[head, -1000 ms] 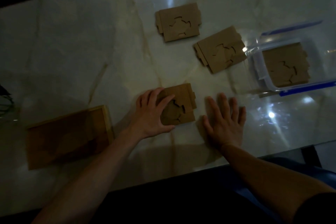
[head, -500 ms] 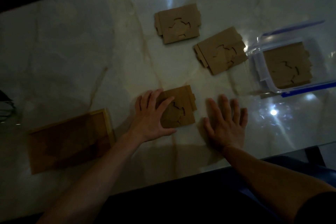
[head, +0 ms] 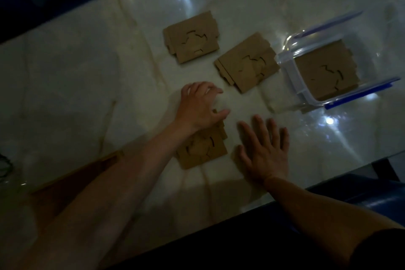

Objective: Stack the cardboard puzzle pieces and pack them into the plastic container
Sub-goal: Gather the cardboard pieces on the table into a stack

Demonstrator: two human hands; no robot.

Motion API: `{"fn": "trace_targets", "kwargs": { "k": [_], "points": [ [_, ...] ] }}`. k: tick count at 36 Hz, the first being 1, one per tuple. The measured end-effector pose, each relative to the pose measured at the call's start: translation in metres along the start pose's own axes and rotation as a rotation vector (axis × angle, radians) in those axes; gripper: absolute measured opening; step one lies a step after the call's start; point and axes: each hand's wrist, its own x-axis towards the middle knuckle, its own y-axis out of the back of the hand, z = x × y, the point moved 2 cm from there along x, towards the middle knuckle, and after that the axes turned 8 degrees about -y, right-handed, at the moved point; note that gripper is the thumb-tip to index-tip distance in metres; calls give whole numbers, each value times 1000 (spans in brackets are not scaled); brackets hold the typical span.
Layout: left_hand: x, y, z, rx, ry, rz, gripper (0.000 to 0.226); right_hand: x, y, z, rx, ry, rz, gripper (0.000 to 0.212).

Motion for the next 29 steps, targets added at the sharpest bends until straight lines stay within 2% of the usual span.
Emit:
{"fn": "trace_targets", "kwargs": {
  "k": [5, 12, 17, 25, 29],
  "points": [
    [58, -5, 14, 102, -35, -46, 74, -1, -3, 0, 13, -6, 12, 68],
    [105, -5, 25, 201, 69, -153, 96, 0, -8, 2, -2, 13, 45, 70],
    [113, -5, 26, 222, 88, -201, 100, 1, -9, 2, 12, 21, 61, 72],
    [111, -9, 33, 271, 86, -174, 106, 0, -8, 2, 20, 15, 50, 70],
    [111, -11, 37, 221, 125, -192, 105, 0, -7, 2, 22, 16, 52, 71]
  ]
}}
